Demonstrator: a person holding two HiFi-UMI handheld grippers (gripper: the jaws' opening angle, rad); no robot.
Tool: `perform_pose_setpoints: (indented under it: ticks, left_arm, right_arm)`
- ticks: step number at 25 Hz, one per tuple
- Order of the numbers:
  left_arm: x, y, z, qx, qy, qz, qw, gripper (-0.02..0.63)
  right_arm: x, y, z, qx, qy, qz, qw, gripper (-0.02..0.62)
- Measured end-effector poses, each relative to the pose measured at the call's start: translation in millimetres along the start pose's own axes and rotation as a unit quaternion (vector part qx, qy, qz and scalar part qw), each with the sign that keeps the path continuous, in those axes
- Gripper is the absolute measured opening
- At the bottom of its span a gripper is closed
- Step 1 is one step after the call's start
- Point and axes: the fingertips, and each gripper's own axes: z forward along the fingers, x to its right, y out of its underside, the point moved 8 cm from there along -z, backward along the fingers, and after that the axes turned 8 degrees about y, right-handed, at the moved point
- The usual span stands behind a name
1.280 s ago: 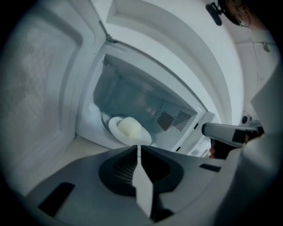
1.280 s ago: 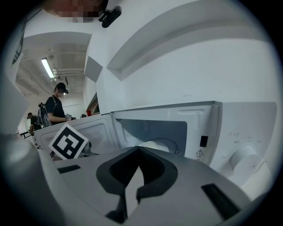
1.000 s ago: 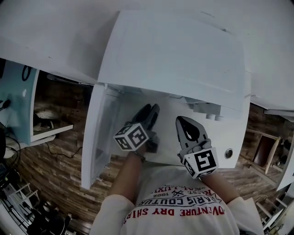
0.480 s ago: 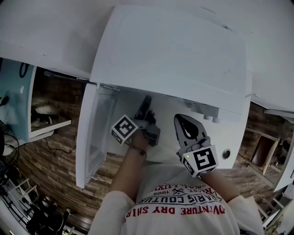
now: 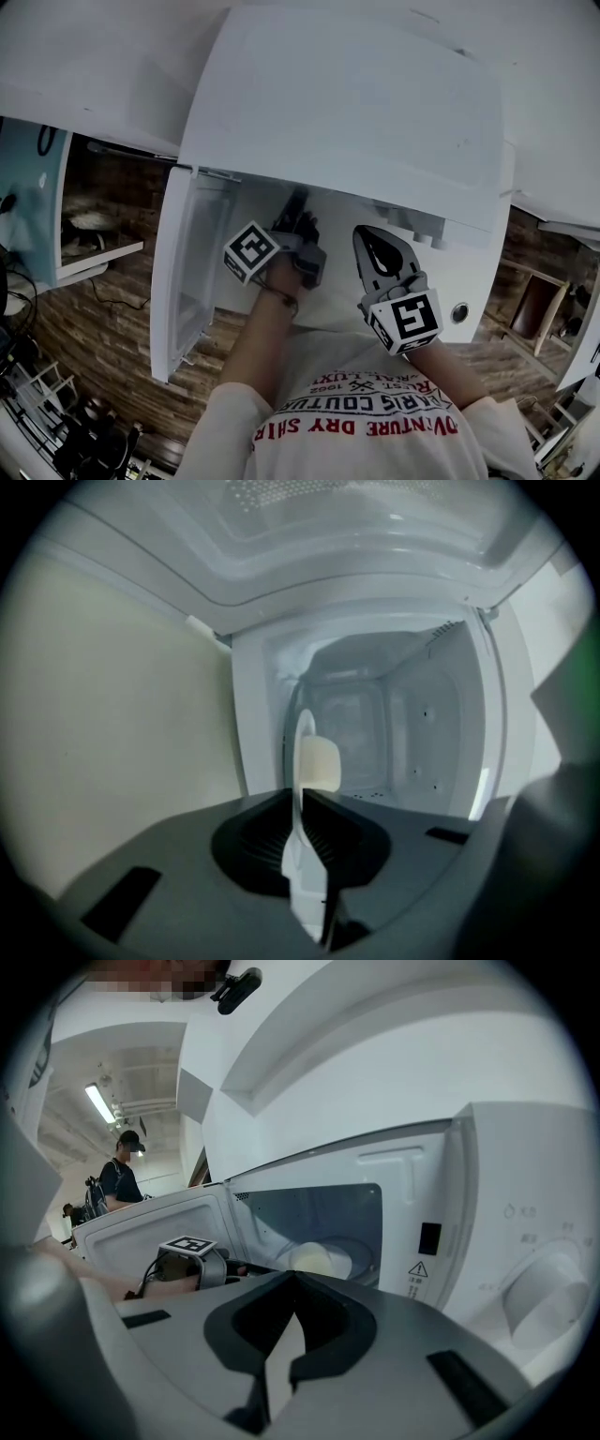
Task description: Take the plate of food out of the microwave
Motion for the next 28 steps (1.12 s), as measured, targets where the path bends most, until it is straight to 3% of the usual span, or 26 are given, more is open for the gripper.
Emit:
perform_pose_setpoints:
  ticks: [6, 10, 20, 28]
  left_arm:
    - [-0.7, -1.6, -1.0, -0.002, 0.013, -0.024, 0.9996, 0.020]
    - [5.0, -1.2, -4.0, -0.009, 0.025, -0.011, 0.9996, 0.017]
    - [3.1, 2.0, -23.8, 0.022, 0.076, -0.041, 0.9960, 0.017]
    - [14.4, 5.0, -44.5, 0.032, 0.108, -0.020, 0.9935, 0.018]
  right_arm:
    - [1.3, 3.0, 3.4, -0.004, 0.005, 0.003, 1.000, 0.005]
    - [0.8, 4.4, 3.9, -0.006, 0.006, 0.002, 1.000, 0.005]
    - [4.7, 9.3, -6.5, -0.010, 0.014, 0.003, 1.000, 0.005]
    - [8.3, 10.4, -17.2, -0.004, 0.019, 0.002, 1.000, 0.005]
